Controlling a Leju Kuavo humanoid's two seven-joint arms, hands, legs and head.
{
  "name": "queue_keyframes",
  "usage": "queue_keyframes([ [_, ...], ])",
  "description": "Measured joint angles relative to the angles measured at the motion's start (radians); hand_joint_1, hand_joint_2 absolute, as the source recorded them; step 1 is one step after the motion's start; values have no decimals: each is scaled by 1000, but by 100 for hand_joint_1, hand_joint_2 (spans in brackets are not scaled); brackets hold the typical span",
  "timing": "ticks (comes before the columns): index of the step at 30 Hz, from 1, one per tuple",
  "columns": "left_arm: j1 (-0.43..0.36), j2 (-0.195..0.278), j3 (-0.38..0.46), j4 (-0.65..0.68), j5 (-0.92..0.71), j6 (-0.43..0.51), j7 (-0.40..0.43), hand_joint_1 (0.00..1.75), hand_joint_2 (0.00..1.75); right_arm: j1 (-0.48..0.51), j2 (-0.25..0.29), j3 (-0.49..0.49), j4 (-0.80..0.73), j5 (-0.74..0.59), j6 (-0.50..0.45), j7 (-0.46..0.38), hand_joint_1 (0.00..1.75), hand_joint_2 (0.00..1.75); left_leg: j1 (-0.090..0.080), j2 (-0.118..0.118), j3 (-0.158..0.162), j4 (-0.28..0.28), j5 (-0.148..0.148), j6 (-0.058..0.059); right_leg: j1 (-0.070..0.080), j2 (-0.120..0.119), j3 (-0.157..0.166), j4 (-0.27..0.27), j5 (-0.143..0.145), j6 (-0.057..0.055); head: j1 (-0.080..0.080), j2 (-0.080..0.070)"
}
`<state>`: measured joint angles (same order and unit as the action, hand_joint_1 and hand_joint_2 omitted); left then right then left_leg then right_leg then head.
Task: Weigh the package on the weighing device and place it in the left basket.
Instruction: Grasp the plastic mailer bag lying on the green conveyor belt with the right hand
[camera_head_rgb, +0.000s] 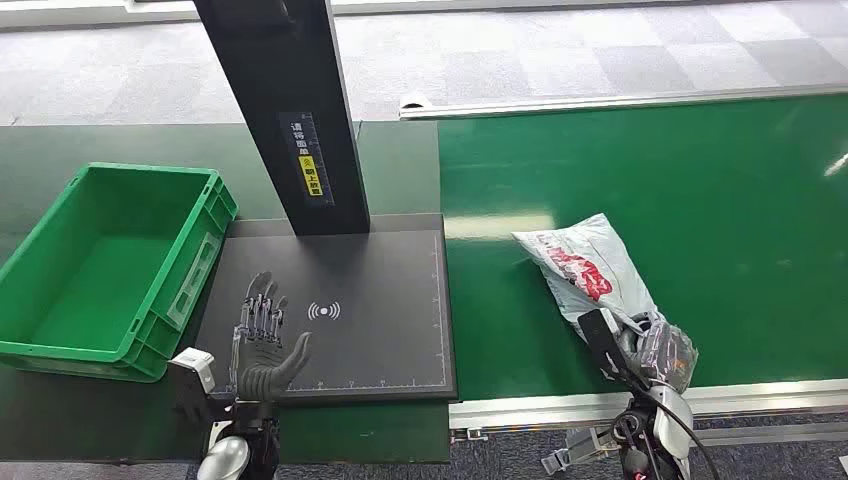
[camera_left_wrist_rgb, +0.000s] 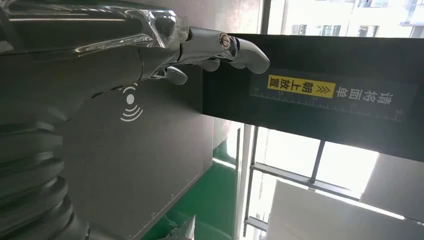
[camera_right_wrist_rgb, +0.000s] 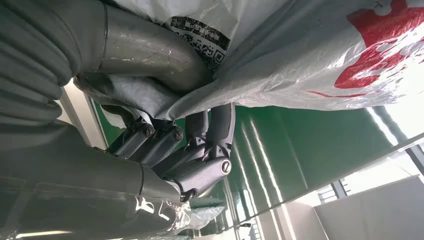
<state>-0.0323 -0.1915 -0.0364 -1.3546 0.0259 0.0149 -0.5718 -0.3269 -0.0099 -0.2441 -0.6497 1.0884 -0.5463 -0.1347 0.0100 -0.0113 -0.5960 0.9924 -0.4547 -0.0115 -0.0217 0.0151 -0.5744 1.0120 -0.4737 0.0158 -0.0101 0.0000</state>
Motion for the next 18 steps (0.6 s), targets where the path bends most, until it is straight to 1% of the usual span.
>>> queue_keyframes([
  [14, 0, 0, 5, 0, 0, 0, 0, 0, 175, 0, 4, 0, 0, 0, 0, 0, 175, 175, 0, 0, 0, 0, 0, 0, 0, 0, 0, 0, 0, 0, 0, 0],
  [18, 0, 0, 7, 0, -1, 0, 0, 0, 175, 1, 6, 0, -4, -13, -4, -17, 175, 175, 0, 0, 0, 0, 0, 0, 0, 0, 0, 0, 0, 0, 0, 0],
])
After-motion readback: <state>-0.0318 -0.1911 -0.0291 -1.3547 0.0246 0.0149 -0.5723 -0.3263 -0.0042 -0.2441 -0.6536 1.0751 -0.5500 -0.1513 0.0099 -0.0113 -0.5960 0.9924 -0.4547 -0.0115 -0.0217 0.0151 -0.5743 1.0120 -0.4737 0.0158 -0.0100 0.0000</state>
